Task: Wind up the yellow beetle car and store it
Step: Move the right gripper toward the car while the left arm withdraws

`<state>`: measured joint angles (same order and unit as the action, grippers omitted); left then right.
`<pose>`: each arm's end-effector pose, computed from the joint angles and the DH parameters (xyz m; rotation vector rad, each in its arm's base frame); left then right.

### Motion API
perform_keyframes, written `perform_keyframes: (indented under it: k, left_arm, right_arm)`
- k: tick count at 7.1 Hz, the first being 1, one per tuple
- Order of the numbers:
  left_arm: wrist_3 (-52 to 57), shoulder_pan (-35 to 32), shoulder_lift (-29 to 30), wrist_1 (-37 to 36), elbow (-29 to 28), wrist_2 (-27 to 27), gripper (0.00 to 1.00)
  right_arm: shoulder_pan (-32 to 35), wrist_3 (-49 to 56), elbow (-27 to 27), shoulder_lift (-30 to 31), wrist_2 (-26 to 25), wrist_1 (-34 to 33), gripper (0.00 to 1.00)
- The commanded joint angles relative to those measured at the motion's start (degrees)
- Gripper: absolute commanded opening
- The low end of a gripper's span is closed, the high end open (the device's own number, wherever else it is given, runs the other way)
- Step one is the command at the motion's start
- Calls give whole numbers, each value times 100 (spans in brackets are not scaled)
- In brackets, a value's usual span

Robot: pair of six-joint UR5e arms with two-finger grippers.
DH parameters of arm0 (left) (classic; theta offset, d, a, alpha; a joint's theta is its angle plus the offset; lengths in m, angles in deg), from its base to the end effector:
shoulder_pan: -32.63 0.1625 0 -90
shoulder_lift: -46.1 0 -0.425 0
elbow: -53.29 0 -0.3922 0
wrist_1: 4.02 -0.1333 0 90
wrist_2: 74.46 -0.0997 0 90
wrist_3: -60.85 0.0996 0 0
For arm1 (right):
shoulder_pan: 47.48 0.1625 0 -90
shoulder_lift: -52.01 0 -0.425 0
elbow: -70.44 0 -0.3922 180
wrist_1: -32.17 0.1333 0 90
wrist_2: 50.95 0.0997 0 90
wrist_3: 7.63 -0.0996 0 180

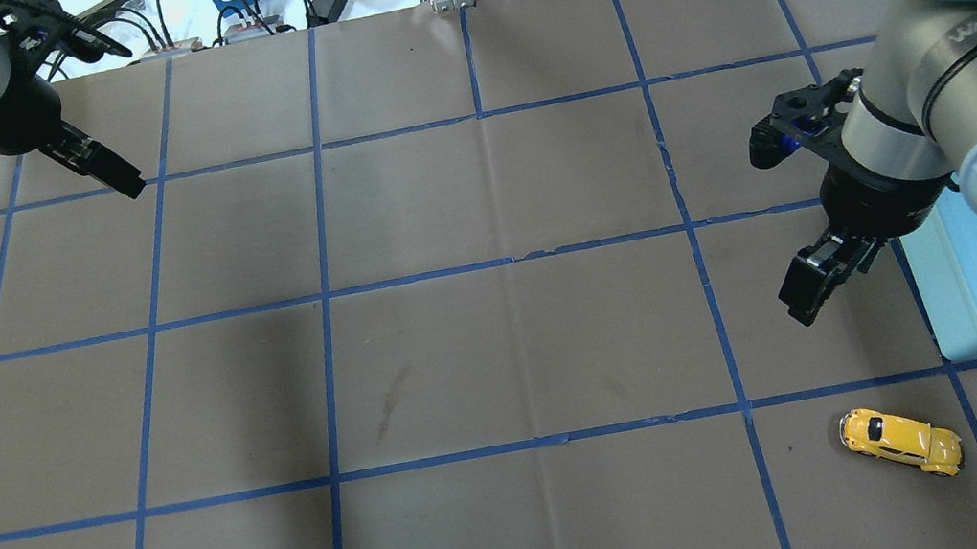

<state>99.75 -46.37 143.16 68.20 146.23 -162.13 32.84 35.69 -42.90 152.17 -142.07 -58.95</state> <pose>-0.0297 -0.5668 0.4311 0.7548 3.0206 -0.2187 0.0650 -0.4002 0.3732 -0.8857 2.9189 0.3017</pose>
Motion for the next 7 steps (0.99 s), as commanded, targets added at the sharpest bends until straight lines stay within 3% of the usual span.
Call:
perform_keyframes:
  k: [1,3,5,6,7]
  left_arm:
    - [-1450,-290,-388,318,180,119,100]
    - [-2793,-361,-618,354,566,119,100]
    - [-3431,-571,-1047,363,962,22,100]
    - [-3468,-572,-1145,781,963,-109,100]
    - [-3469,-572,-1189,1150,842,-632,100]
  right_arm:
    - [-95,779,-91,3,-169,-185,87]
    - [-113,1221,-520,90,-99,-614,86]
    - [-174,1617,-1407,572,-108,-1554,85]
    - [-383,1984,-1506,574,-99,-1531,85]
    - [-750,2492,-1846,583,-99,-1635,85]
